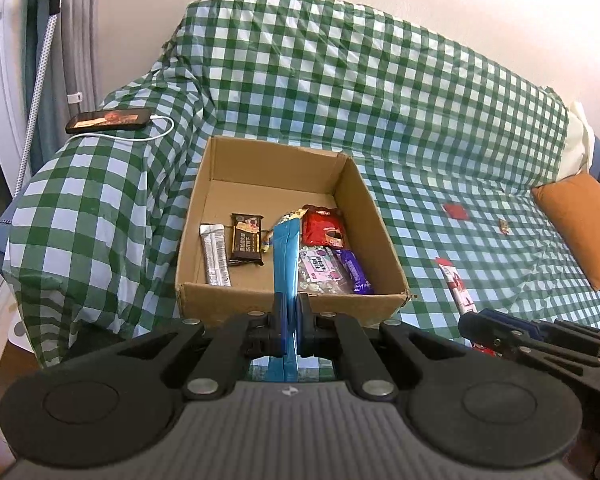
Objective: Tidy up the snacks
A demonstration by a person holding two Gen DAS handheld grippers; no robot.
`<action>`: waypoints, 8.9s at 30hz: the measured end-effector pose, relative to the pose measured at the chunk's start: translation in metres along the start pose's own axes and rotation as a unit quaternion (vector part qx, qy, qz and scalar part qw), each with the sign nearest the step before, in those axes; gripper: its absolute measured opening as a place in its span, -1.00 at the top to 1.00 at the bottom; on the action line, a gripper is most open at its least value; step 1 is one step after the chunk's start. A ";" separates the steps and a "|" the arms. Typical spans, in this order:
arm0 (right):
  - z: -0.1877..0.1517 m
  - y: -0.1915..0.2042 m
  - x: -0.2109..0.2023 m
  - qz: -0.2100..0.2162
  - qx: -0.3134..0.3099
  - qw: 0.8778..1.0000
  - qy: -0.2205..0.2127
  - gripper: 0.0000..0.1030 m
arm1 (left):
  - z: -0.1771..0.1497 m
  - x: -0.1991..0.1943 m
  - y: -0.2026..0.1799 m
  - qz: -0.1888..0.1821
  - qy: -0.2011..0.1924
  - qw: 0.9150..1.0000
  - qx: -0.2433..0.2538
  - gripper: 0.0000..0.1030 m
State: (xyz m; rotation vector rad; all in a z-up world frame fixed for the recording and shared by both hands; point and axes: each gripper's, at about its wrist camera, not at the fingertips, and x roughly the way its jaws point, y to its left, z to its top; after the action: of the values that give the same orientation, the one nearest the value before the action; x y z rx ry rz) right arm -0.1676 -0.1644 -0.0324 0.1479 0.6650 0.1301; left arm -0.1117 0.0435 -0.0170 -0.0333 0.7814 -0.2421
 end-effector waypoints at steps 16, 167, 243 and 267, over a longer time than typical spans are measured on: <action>-0.001 0.004 0.009 -0.002 -0.008 1.000 0.013 0.57 | 0.000 0.008 0.003 -0.003 0.006 1.000 -0.006 0.92; 0.014 0.040 0.021 -0.046 -0.045 0.998 -0.001 -0.99 | -0.005 0.030 0.003 0.118 0.051 0.992 0.000 -0.99; 0.078 -0.617 0.346 -0.314 0.144 0.937 -0.053 -1.00 | 0.127 0.626 -0.460 -0.175 0.075 0.920 0.342 -1.00; 0.123 -0.469 0.197 -0.237 0.134 0.954 -0.127 0.57 | 0.178 0.367 -0.364 -0.200 0.000 0.940 0.276 0.08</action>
State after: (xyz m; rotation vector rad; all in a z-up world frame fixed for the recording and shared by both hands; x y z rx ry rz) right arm 0.0968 -0.6037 -0.1393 0.2569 0.4417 -0.4393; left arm 0.1903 -0.4049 -0.1013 0.3411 0.6789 -0.8424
